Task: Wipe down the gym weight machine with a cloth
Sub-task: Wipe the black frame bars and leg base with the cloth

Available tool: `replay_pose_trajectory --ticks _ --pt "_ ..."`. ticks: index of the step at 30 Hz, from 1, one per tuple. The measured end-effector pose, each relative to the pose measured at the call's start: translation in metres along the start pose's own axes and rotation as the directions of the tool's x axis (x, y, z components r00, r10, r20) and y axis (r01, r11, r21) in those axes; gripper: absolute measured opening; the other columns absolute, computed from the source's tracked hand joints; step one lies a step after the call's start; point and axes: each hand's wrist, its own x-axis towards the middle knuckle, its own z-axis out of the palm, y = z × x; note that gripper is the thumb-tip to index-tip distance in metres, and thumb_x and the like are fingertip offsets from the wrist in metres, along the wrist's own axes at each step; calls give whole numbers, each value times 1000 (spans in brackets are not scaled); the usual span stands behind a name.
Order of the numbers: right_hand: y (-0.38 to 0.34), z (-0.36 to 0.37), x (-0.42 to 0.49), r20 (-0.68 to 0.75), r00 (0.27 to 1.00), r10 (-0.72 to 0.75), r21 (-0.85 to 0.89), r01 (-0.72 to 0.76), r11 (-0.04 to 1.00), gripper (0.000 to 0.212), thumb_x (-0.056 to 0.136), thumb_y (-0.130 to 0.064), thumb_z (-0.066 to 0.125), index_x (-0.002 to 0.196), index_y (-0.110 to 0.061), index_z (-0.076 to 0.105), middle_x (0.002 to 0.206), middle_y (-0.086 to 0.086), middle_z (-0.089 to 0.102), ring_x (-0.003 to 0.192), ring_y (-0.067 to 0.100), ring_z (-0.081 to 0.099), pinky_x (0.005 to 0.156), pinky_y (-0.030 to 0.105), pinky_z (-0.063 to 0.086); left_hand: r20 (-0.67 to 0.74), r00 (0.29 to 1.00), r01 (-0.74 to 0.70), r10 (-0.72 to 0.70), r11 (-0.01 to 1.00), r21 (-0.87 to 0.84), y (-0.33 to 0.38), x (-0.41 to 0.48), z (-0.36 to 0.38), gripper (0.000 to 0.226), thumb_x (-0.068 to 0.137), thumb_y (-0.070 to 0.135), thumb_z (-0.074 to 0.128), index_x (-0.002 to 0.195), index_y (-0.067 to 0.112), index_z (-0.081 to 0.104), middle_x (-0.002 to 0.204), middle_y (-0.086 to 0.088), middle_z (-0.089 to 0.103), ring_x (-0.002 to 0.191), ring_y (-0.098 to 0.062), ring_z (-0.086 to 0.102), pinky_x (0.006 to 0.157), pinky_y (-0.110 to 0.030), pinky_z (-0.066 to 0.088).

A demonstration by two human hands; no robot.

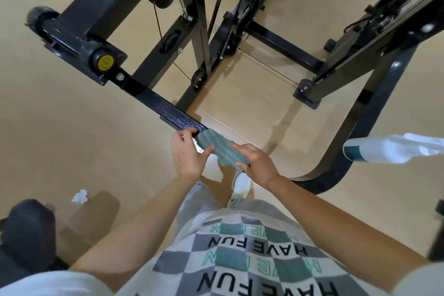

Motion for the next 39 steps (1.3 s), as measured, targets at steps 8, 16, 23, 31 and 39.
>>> replay_pose_trajectory --ticks 8,16,23,31,39 --pt "48 -11 -81 -104 995 9 -106 -20 994 58 92 -30 68 147 -20 51 132 5 60 115 30 58 97 45 49 366 686 -704 629 701 114 42 -21 39 33 87 30 76 119 27 72 120 4 67 112 -25 55 89 -42 47" --pt "78 -12 -142 -312 950 28 -254 -112 961 58 74 -23 86 129 -19 67 125 4 66 114 29 61 105 42 43 506 565 -786 652 612 89 87 -58 68 39 76 39 84 112 27 75 103 3 72 96 -25 64 85 -39 48" --pt "88 -11 -176 -465 841 276 -138 -376 916 46 85 -10 76 130 -17 67 148 7 53 139 31 46 115 46 39 643 439 -824 628 567 9 126 -81 96 39 89 41 71 123 22 71 109 -1 71 106 -28 58 90 -41 44" --pt "68 -1 -176 -465 597 654 228 -633 740 65 93 -46 59 151 -20 43 161 1 35 144 28 33 112 41 28 676 369 -715 638 659 -232 174 -84 120 41 92 43 51 120 24 74 117 0 75 104 -28 61 92 -37 47" --pt "87 -4 -158 -447 620 645 439 -476 762 77 88 -34 75 154 -16 39 168 0 13 151 23 28 120 45 31 600 577 -334 555 830 -447 257 -64 134 91 79 51 77 156 29 32 155 8 42 138 -13 45 113 -40 42"
